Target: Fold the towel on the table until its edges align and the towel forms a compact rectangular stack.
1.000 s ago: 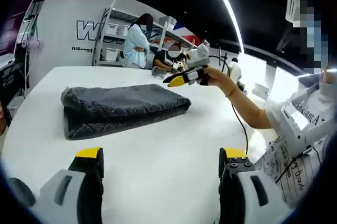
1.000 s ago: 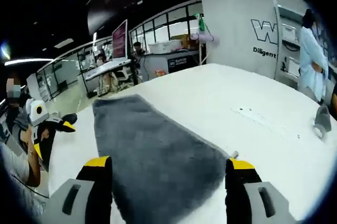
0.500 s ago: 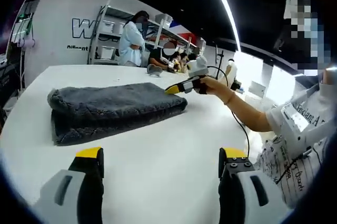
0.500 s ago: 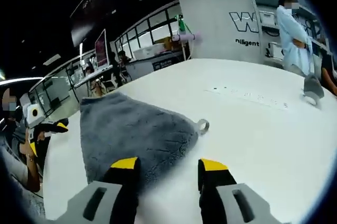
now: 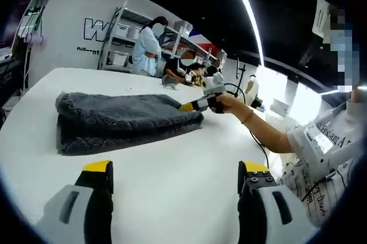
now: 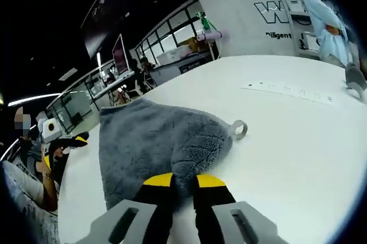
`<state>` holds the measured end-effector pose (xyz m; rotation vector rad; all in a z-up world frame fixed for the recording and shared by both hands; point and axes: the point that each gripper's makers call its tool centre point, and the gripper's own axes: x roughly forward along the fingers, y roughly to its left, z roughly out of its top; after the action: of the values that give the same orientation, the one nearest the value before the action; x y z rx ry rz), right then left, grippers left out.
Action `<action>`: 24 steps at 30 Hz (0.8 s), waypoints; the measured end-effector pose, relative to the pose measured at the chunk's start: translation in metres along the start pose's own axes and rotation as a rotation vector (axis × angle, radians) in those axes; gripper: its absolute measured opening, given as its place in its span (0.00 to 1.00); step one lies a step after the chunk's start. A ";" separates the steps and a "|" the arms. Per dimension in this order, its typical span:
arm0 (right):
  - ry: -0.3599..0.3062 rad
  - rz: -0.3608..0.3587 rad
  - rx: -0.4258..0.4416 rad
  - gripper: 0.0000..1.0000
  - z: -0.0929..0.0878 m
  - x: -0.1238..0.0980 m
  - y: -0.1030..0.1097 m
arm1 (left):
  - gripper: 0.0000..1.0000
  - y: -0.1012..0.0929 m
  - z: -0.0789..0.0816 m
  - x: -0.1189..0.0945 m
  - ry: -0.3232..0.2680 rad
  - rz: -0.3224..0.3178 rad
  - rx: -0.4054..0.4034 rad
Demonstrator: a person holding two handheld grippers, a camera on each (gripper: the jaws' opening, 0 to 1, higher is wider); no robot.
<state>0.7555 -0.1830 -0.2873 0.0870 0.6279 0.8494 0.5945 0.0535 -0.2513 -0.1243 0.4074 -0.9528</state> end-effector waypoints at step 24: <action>0.084 -0.110 -0.053 0.10 -0.030 -0.101 -0.062 | 0.94 -0.008 0.002 0.011 0.015 -0.027 0.015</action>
<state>0.7311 -0.3031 -0.2828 -0.0310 0.6823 0.7658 0.5953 0.0399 -0.2505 -0.1095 0.4133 -0.9833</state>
